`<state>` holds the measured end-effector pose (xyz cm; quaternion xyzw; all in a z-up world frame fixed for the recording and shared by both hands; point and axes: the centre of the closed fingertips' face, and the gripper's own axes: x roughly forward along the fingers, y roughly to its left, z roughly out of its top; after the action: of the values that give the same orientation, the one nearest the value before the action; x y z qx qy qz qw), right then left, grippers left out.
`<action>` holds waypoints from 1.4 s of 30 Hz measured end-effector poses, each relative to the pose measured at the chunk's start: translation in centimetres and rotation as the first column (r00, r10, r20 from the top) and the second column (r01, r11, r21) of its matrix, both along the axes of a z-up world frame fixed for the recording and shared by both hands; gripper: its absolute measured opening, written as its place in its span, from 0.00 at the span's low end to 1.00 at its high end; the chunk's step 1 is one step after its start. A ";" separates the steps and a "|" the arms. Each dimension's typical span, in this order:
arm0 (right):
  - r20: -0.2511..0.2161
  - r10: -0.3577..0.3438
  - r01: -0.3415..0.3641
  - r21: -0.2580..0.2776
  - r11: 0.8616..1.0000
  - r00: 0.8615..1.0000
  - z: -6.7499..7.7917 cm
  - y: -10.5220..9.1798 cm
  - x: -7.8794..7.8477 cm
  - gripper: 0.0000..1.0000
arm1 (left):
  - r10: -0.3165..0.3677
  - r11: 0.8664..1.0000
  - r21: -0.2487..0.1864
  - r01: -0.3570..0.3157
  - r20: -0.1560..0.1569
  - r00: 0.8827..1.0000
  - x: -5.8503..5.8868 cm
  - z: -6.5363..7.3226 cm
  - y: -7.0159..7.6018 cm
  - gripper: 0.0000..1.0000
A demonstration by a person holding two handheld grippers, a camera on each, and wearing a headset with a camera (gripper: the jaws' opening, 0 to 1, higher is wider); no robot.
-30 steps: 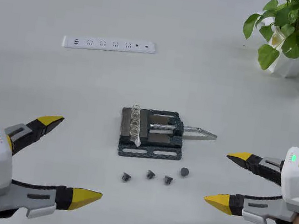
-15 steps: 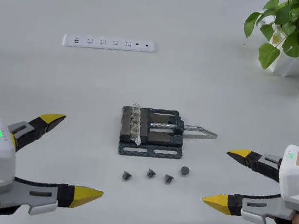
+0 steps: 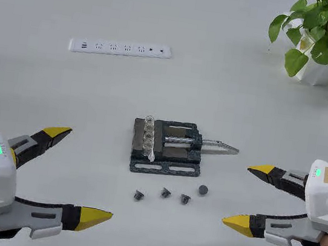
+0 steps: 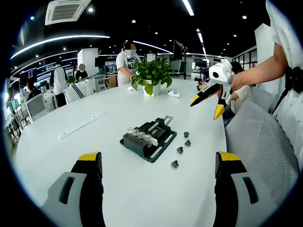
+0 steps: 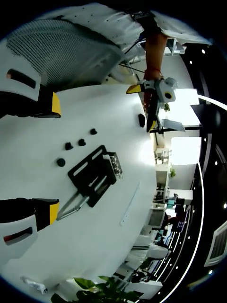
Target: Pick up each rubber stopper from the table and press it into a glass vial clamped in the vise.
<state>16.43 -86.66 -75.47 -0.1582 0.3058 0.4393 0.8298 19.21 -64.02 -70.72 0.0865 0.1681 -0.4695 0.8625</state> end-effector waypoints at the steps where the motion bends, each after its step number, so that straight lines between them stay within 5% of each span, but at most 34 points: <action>1: 0.000 0.002 -0.002 -0.001 1.000 1.000 0.0 0.0 0.1 0.67 | 0.000 1.000 -0.001 0.000 0.001 1.000 0.0 0.0 0.0 0.99; 13: -0.009 0.091 -0.092 -0.079 0.993 0.996 -0.3 0.9 1.1 0.61 | 0.000 1.000 -0.004 0.000 -0.001 1.000 0.1 -0.4 0.0 0.99; 22: -0.037 0.183 -0.186 -0.157 0.970 0.983 -1.1 2.1 1.6 0.51 | 0.005 1.000 -0.012 -0.005 -0.001 1.000 0.2 -0.6 0.1 0.99; 42: -0.155 0.332 -0.366 -0.341 0.866 0.931 -4.9 3.0 2.3 0.23 | 0.008 0.999 -0.031 -0.008 -0.006 1.000 0.7 -1.1 0.1 0.99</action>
<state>18.74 -83.67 -80.40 -0.3417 0.3855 0.5243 0.6780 19.95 -63.93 -71.82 0.0710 0.1637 -0.4687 0.8652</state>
